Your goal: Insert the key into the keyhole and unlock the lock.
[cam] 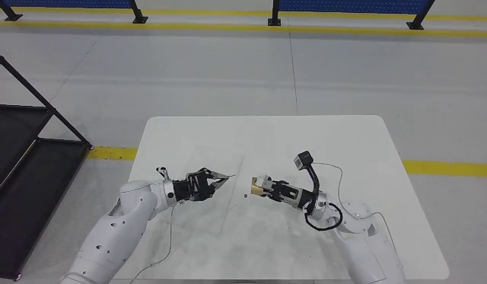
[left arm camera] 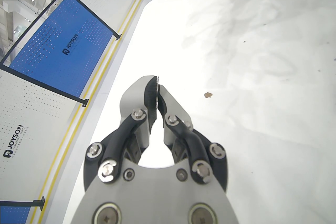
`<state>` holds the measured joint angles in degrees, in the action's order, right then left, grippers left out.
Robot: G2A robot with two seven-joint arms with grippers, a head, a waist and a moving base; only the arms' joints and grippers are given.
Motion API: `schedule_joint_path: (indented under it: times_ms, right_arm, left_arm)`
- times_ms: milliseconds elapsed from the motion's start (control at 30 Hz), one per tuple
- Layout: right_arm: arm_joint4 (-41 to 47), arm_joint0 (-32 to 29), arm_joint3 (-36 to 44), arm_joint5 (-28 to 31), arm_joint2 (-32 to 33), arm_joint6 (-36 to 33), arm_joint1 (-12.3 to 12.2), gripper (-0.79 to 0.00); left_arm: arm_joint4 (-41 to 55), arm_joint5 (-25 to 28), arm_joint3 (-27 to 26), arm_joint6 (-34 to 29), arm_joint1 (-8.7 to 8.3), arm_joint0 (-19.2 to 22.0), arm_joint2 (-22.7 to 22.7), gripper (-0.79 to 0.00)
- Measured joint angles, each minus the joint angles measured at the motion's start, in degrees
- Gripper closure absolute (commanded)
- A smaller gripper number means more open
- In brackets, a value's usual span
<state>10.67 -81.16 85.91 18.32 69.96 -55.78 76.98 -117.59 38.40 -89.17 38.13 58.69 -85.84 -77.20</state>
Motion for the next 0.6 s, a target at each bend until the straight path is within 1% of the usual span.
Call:
schedule_joint_path:
  times_ms: [67,133,167,233,267,367,400,467,500,600]
  right_arm:
    - [0.00,0.00,0.00,0.00,0.00,0.00,0.00,0.000]
    - [0.00,0.00,0.00,0.00,0.00,0.00,0.00,0.000]
    - [0.00,0.00,0.00,0.00,0.00,0.00,0.00,0.000]
    - [0.00,0.00,0.00,0.00,0.00,0.00,0.00,0.000]
    - [0.00,0.00,0.00,0.00,0.00,0.00,0.00,0.000]
    - [0.00,0.00,0.00,0.00,0.00,0.00,0.00,0.000]
    - [0.00,0.00,0.00,0.00,0.00,0.00,0.00,0.000]
    - [0.00,0.00,0.00,0.00,0.00,0.00,0.00,0.000]
    - [0.00,0.00,0.00,0.00,0.00,0.00,0.00,0.000]
    - [0.00,0.00,0.00,0.00,0.00,0.00,0.00,0.000]
  left_arm:
    - [0.01,-0.03,0.01,-0.05,0.00,-0.01,0.03,0.000]
    - [-0.54,-1.40,-0.21,-1.32,0.01,0.03,0.22,0.000]
    - [-1.26,-2.70,-0.49,-1.64,-0.01,0.05,0.34,0.000]
    - [-4.60,-6.94,-1.37,-0.88,-0.21,0.06,0.57,0.000]
    - [-6.75,-9.49,-1.83,0.31,-0.34,-0.05,0.79,0.000]
    - [-15.45,-19.45,-1.61,5.11,-0.83,-0.43,1.47,0.000]
    - [-19.02,-23.89,-1.14,6.33,-0.99,-0.41,1.59,0.000]
    - [-25.37,-31.46,-0.50,7.39,-1.25,-0.30,1.84,0.000]
    - [-29.62,-36.21,0.09,8.02,-1.40,-0.27,2.10,0.000]
    - [-36.65,-45.36,1.50,10.52,-1.65,0.05,2.68,0.000]
